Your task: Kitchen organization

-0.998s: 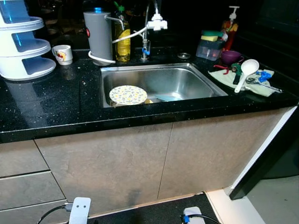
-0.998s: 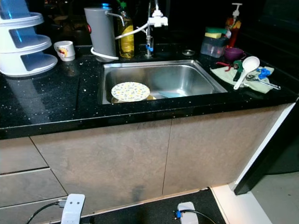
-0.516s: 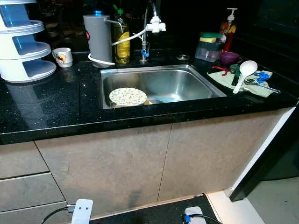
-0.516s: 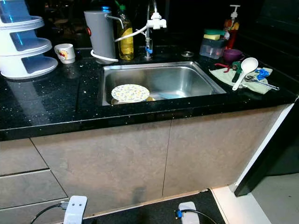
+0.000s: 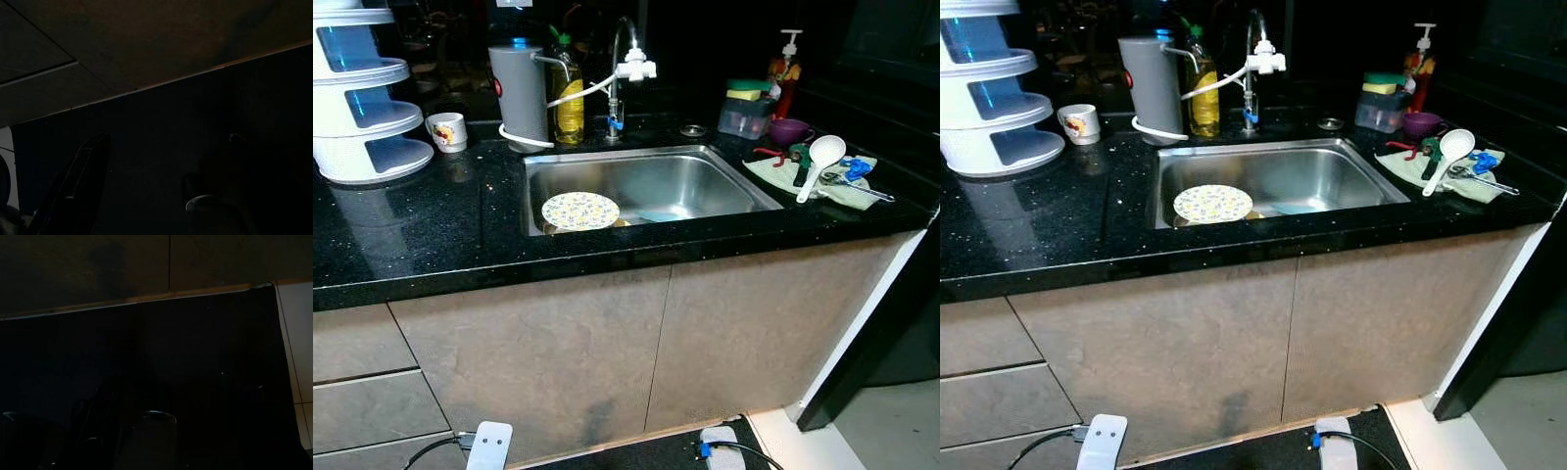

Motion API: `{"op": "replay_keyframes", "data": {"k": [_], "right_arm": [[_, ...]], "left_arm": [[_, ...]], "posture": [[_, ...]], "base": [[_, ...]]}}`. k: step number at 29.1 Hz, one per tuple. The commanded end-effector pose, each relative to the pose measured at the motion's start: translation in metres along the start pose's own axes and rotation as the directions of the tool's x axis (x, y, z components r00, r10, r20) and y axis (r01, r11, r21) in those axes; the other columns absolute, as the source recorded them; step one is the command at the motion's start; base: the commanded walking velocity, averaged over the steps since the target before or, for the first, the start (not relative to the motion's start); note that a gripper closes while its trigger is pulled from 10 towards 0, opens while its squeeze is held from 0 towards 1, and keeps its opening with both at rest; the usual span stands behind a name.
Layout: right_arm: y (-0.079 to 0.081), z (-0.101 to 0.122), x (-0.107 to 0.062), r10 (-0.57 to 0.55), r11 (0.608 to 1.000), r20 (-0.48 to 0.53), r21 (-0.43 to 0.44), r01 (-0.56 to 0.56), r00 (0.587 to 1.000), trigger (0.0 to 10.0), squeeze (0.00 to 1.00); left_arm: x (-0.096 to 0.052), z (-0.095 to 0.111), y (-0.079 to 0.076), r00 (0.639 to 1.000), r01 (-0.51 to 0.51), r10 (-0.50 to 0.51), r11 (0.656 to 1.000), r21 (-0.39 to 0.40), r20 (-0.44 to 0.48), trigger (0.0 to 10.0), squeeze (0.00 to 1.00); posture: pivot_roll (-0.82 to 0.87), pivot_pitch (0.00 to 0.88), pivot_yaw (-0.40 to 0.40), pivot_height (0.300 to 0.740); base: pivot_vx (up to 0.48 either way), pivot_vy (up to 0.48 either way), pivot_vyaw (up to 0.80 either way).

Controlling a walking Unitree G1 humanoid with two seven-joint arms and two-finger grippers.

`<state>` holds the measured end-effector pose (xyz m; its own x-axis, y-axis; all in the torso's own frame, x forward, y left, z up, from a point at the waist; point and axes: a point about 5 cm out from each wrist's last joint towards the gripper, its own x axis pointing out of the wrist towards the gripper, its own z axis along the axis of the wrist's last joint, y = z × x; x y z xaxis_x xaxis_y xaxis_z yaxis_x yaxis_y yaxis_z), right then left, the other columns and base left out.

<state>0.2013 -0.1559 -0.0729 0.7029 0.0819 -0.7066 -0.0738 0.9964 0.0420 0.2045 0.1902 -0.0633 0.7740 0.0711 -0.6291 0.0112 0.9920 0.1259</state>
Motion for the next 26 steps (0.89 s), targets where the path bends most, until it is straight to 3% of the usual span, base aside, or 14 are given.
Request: {"op": "replay_keyframes", "data": {"k": [1, 26], "right_arm": [[0.000, -0.004, -0.001, -0.007, 1.000, -0.015, 0.019, 0.007, 1.000, 10.0, 0.00], [0.001, -0.012, -0.003, 0.009, 1.000, -0.043, -0.010, -0.009, 0.999, 10.0, 0.00]], "left_arm": [[-0.001, -0.004, 0.001, 1.000, -0.005, 0.005, 1.000, 0.006, -0.024, 10.0, 0.00], [-0.004, -0.014, -0.009, 0.998, 0.005, -0.004, 1.000, 0.008, -0.056, 10.0, 0.00]], "posture": [[0.00, 0.000, -0.037, 0.740], [0.01, 0.000, -0.079, 0.740]], "base": [[0.000, 0.000, 0.00], [0.000, 0.000, 0.00]]}}
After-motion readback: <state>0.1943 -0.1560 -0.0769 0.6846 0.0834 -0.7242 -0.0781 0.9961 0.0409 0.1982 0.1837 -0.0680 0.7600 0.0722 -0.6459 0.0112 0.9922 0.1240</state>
